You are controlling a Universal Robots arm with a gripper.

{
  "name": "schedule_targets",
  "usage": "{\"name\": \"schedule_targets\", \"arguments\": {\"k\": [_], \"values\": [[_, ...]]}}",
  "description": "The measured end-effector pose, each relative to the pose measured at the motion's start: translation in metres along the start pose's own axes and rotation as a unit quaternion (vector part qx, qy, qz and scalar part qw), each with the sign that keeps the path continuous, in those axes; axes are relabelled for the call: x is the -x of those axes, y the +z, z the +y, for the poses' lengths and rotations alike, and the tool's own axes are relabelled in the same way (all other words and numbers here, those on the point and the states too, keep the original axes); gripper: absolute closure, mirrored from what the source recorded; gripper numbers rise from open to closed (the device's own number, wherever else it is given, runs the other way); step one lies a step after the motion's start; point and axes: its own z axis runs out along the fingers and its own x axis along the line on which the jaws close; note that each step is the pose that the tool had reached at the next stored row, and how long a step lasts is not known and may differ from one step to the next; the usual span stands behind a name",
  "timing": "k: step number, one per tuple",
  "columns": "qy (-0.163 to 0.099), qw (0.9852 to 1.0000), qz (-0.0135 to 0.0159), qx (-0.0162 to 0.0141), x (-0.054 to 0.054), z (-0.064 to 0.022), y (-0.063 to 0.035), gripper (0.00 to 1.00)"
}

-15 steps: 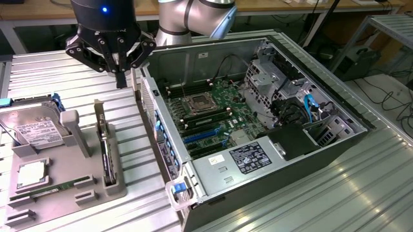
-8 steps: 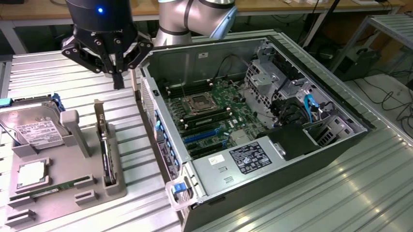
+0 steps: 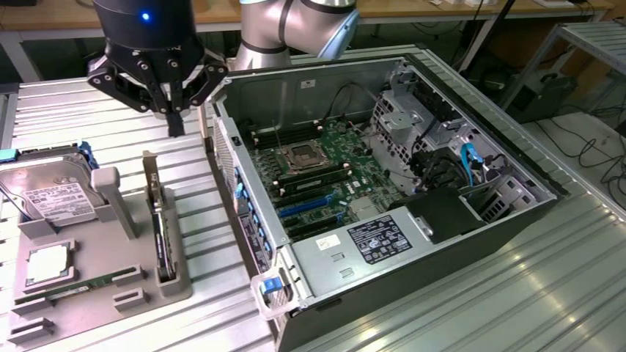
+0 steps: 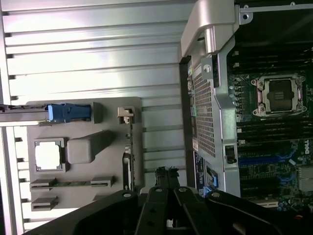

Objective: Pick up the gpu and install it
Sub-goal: 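Reach for the gpu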

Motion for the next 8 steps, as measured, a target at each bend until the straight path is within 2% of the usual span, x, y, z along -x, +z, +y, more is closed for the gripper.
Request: {"name": "schedule_targets", "arguments": {"k": [8], "values": [[0.000,1.0000,0.0000,0.0000,-0.0046,-0.0021,-0.0002,0.89]]}}
